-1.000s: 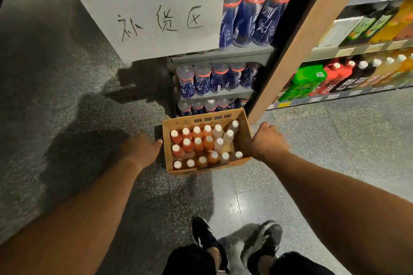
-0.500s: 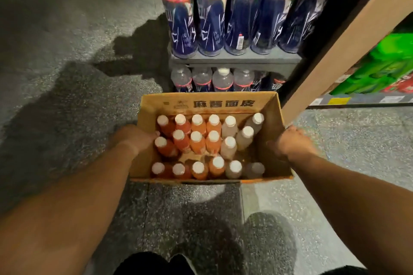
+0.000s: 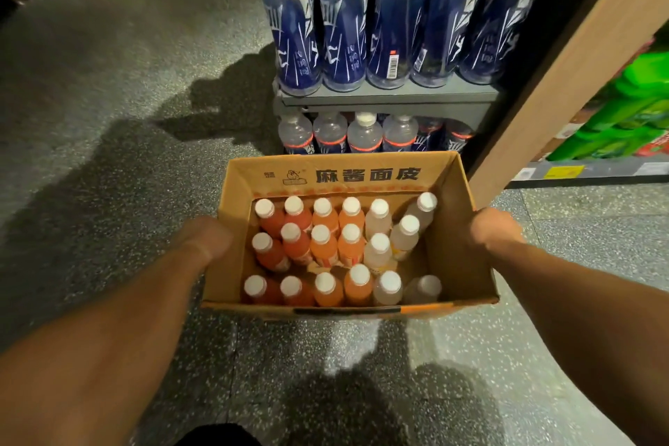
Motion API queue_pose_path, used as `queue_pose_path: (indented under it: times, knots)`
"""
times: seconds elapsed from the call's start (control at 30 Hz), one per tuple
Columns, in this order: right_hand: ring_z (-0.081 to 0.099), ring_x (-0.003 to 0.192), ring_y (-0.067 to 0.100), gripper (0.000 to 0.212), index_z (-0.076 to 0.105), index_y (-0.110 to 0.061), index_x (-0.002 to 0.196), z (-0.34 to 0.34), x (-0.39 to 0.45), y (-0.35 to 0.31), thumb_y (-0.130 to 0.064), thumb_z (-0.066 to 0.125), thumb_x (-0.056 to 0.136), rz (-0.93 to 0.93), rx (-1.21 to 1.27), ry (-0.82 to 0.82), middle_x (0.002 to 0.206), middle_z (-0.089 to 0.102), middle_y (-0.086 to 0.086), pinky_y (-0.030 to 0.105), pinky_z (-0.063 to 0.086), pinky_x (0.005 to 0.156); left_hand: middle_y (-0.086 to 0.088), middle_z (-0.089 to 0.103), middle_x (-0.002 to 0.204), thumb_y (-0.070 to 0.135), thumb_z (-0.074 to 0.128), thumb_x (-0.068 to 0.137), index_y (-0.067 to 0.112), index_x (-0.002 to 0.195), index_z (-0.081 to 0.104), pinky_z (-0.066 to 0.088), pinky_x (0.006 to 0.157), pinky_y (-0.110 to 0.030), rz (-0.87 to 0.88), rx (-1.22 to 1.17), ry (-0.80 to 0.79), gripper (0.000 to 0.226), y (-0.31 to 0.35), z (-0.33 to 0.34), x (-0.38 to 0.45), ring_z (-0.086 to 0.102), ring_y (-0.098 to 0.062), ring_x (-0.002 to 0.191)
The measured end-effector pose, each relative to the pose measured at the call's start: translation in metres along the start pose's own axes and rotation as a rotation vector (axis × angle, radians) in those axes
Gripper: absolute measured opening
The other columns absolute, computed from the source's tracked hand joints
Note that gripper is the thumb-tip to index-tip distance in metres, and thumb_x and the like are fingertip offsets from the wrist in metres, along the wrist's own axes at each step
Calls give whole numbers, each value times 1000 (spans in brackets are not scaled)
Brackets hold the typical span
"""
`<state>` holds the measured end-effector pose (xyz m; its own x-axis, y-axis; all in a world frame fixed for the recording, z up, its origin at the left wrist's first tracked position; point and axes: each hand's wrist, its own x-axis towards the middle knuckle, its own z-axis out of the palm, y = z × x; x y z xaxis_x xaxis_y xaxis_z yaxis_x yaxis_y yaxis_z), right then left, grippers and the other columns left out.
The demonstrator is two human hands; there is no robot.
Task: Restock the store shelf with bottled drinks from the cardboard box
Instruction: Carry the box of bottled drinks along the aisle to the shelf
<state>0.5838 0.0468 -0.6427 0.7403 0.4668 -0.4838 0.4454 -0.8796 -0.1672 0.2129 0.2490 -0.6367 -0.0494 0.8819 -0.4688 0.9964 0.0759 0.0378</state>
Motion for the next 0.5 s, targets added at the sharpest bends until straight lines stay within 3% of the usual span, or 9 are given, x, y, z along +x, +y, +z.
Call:
queue_pose_path:
  times: [0.13,0.23,0.5]
  knots:
    - [60,112,38,25,65,4,112,-12,-10,7,-5,53,93,-27,-45,44,119,64,24,40,47,90,-17,68,104,22,53,90,6,94,68,53,83,-37,36,-37,70,23,5,-16,-13,64,-33,99]
    - [62,110,37,24,67,1,110,-27,-29,20,-5,55,91,-24,-48,61,116,65,22,40,48,90,-11,64,81,22,54,88,13,73,61,56,75,-36,55,-82,74,19,4,-29,-31,64,-28,82]
    - [63,107,37,26,68,-3,111,-128,-110,65,-8,57,88,26,-7,21,113,68,21,39,49,90,-11,62,87,27,54,92,14,75,59,52,75,-35,92,-59,87,22,27,-112,-126,61,-28,85]
